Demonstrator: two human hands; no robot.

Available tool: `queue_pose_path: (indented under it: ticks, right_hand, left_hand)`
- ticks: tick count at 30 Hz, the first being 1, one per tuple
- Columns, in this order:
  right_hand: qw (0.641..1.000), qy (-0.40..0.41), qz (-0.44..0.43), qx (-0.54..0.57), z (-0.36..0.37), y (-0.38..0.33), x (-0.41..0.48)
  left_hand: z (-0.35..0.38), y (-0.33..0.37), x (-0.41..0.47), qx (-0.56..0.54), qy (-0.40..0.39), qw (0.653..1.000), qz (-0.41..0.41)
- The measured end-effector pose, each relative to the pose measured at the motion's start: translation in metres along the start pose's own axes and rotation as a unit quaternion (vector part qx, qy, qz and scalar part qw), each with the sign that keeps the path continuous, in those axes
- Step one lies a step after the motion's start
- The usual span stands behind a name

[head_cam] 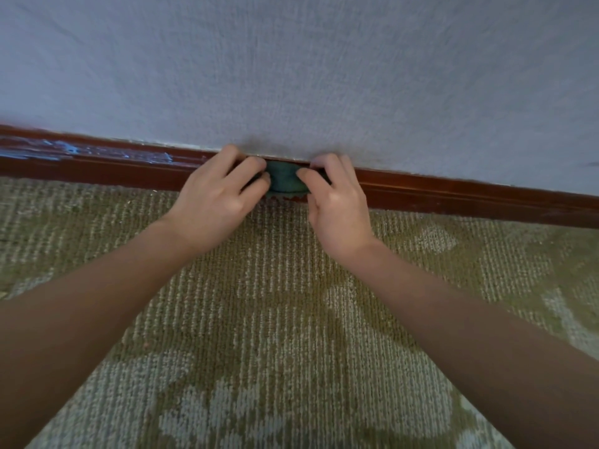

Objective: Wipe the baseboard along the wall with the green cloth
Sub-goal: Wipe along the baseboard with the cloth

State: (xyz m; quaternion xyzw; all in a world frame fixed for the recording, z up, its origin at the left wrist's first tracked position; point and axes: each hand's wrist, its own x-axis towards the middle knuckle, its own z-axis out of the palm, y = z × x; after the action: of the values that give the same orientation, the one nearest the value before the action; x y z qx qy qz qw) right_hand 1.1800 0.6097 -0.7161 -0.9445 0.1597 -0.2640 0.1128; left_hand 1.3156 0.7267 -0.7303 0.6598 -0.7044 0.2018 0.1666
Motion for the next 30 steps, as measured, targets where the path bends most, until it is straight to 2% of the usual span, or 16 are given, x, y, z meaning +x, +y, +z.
queue_pose_path:
  ticks: [8,14,18,27,30]
  right_hand:
    - [1.000,-0.023,-0.008,-0.001,0.003,-0.011,0.008]
    - [0.998,-0.059,-0.021,0.002,0.006,-0.018,0.013]
    - [0.998,-0.060,-0.022,0.000,-0.001,-0.012,0.013]
    - [0.998,-0.051,-0.027,0.021,0.019,-0.038,0.024]
    - [0.998,-0.060,-0.029,0.021,0.015,-0.033,0.021]
  left_hand:
    - [-0.008,-0.010,-0.010,0.014,-0.010,1.000,0.005]
    - [-0.007,-0.014,-0.023,-0.011,0.012,0.998,-0.061]
    - [-0.002,-0.010,-0.018,-0.037,0.031,0.996,-0.073]
    - [-0.019,-0.030,-0.040,-0.019,0.000,0.996,-0.089]
    - [-0.018,-0.025,-0.037,-0.032,0.023,0.992,-0.117]
